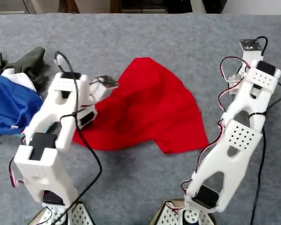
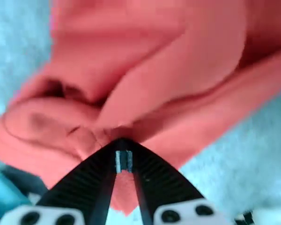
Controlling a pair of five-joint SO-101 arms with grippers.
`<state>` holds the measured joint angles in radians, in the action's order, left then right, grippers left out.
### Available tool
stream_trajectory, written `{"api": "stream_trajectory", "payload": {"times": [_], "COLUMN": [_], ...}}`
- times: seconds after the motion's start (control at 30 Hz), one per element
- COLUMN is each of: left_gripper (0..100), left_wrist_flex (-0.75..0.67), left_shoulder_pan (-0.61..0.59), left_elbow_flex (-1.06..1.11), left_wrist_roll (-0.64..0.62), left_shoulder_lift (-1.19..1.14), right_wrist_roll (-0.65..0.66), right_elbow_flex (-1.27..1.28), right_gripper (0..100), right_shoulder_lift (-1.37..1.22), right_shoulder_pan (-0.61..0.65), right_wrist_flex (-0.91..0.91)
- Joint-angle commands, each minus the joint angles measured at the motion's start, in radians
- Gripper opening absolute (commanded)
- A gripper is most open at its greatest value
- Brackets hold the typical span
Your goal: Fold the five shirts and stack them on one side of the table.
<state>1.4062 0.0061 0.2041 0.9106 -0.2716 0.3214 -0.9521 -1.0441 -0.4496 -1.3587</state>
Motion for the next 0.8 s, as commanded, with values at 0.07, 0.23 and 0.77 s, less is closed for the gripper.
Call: {"api": "stream_trajectory", "payload": {"times": [0.07, 0.23, 0.77], "left_gripper": [2, 2, 2], "left_wrist_flex": [0.123, 0.247, 0.000], "left_shoulder_pan": [-0.075, -0.063, -0.110], "left_elbow_flex": [-0.005, 0.020, -0.143], "left_wrist_roll": [0.015, 0.035, -0.075], "left_shoulder_lift": [0.007, 0.015, 0.053], "right_wrist_roll": [0.008, 0.008, 0.008], "right_elbow_flex": [-0.044, -0.044, -0.044], "right_gripper": [29.2, 29.2, 29.2], "right_shoulder_lift": [0.004, 0.004, 0.004], "right_shoulder_pan": [-0.004, -0.004, -0.004], "right_wrist_flex": [0.015, 0.014, 0.014]}}
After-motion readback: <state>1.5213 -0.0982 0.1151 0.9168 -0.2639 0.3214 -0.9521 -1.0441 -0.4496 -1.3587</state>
